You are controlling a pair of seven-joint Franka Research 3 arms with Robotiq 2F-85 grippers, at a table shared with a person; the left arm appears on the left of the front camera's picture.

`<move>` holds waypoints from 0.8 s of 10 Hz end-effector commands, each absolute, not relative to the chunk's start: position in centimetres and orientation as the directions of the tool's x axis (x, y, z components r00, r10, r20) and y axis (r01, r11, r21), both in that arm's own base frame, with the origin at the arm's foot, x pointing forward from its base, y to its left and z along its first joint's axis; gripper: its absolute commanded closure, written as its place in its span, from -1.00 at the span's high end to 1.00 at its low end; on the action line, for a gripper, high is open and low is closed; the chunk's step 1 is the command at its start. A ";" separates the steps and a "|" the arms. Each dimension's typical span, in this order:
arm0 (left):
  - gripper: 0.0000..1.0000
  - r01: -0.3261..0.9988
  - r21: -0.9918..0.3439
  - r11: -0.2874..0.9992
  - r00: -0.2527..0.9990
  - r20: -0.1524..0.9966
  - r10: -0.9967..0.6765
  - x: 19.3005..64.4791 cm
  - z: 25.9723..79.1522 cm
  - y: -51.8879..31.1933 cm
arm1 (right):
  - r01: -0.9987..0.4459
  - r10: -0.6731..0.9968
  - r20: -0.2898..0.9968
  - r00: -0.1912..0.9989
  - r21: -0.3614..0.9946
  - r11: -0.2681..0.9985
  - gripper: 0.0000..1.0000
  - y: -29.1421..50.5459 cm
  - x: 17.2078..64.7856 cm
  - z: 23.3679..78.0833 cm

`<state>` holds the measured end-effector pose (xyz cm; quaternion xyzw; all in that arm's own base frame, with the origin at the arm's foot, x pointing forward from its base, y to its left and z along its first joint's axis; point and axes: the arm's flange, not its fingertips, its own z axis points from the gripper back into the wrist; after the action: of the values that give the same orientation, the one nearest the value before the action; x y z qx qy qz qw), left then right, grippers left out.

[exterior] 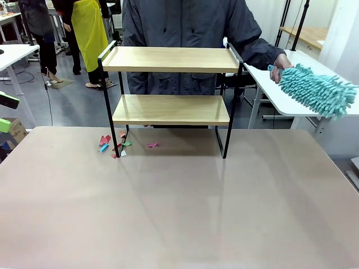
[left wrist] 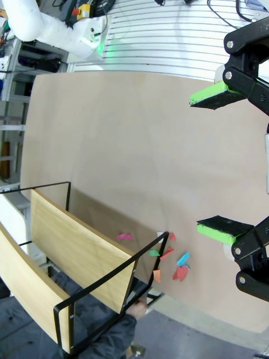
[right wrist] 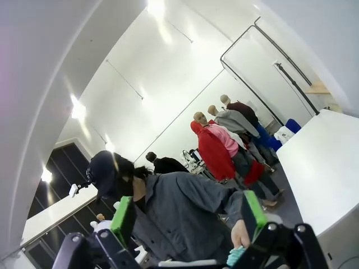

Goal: Clean the shelf.
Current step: Hand the Duster back to the human.

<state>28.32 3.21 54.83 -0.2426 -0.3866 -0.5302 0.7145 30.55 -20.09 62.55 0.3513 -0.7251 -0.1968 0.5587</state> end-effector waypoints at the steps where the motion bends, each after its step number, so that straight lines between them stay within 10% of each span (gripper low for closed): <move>1: 1.00 0.948 0.073 0.308 0.118 0.823 -0.556 28.5 54.9 3.2 | -0.284 -0.725 0.675 -0.138 0.674 0.682 1.00 -20.2 30.4 62.4; 8: 1.00 0.948 0.073 0.308 0.118 0.823 -0.556 28.5 54.9 3.2 | -0.284 -0.725 0.675 -0.138 0.674 0.682 1.00 -20.2 30.4 62.4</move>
<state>28.32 3.21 54.83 -0.2426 -0.3867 -0.5303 0.7145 30.48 -20.19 62.55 0.3501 -0.7256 -0.1977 0.5584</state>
